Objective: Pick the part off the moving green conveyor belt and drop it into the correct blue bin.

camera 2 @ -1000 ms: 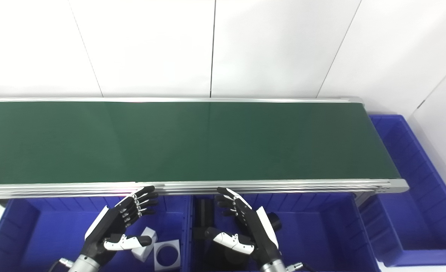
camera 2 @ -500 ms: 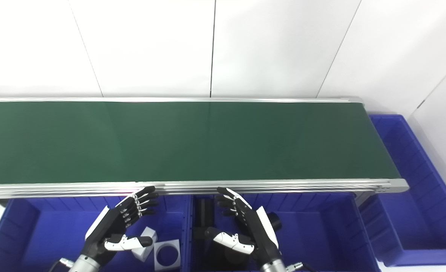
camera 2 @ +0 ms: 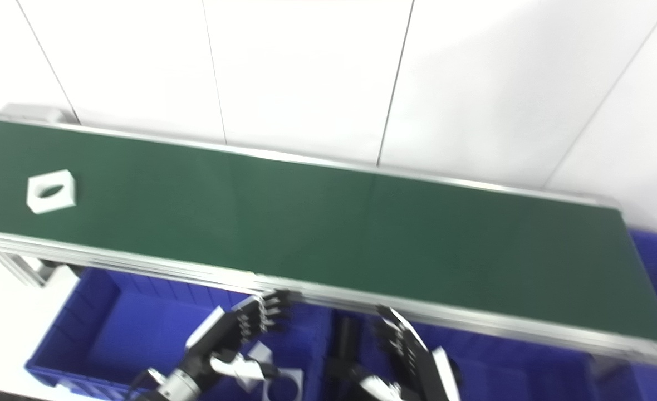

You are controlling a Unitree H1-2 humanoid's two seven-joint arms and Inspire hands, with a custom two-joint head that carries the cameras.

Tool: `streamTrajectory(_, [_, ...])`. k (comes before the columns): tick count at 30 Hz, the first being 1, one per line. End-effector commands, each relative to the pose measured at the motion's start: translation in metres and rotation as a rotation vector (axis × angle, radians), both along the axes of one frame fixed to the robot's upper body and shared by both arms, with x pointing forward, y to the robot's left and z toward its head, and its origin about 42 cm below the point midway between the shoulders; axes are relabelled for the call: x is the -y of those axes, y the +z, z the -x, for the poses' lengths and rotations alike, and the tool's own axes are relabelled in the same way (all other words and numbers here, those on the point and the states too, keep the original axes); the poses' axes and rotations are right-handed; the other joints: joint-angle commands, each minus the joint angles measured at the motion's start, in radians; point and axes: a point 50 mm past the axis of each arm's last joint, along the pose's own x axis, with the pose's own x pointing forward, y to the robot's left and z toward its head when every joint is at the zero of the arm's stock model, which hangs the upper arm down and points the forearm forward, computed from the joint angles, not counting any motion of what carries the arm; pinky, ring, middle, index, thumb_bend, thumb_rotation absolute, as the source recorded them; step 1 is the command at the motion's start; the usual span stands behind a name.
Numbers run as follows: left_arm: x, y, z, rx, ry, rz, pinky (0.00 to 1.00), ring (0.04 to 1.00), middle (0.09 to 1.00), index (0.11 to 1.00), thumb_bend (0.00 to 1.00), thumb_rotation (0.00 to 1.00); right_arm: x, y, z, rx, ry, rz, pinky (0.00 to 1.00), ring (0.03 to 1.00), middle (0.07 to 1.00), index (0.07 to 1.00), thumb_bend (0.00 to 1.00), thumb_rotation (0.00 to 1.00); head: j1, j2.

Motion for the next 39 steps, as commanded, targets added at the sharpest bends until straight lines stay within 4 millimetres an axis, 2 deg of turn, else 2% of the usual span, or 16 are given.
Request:
streamTrajectory(1, [0.006,0.009,-0.009,0.072,0.001,0.005,0.76,0.814,0.841,0.861,0.96,0.27,-0.001,0.012,-0.005,0.063,0.001,-0.008,0.72,0.785,0.789,0.859,0.58,0.41,0.001,0.0])
streamTrajectory(14, [0.006,0.006,-0.01,0.064,0.008,0.003,0.76,0.811,0.832,0.856,0.96,0.24,-0.003,0.013,-0.005,0.065,0.01,-0.023,0.73,0.792,0.798,0.869,0.54,0.28,-0.016,-0.018])
streamTrajectory(25, [0.0,0.009,-0.015,0.086,-0.004,-0.004,0.75,0.808,0.841,0.857,0.96,0.25,-0.006,0.009,-0.008,0.059,0.002,-0.034,0.73,0.793,0.8,0.871,0.54,0.27,-0.003,-0.049])
streamTrajectory(29, [-0.01,0.026,-0.023,0.136,-0.003,-0.036,0.73,0.773,0.811,0.834,0.99,0.28,-0.008,0.008,-0.009,0.06,0.0,-0.032,0.72,0.788,0.795,0.868,0.54,0.27,0.003,-0.056])
streamTrajectory(36, [-0.039,0.081,-0.037,0.261,-0.001,-0.066,0.72,0.743,0.779,0.798,1.0,0.27,-0.011,0.007,-0.011,0.056,0.008,-0.038,0.72,0.785,0.797,0.869,0.55,0.28,0.012,-0.064])
streamTrajectory(39, [-0.05,0.106,-0.043,0.311,-0.024,-0.095,0.7,0.735,0.761,0.757,1.0,0.31,-0.011,0.006,-0.012,0.056,0.01,-0.036,0.73,0.79,0.798,0.869,0.54,0.28,0.013,-0.065])
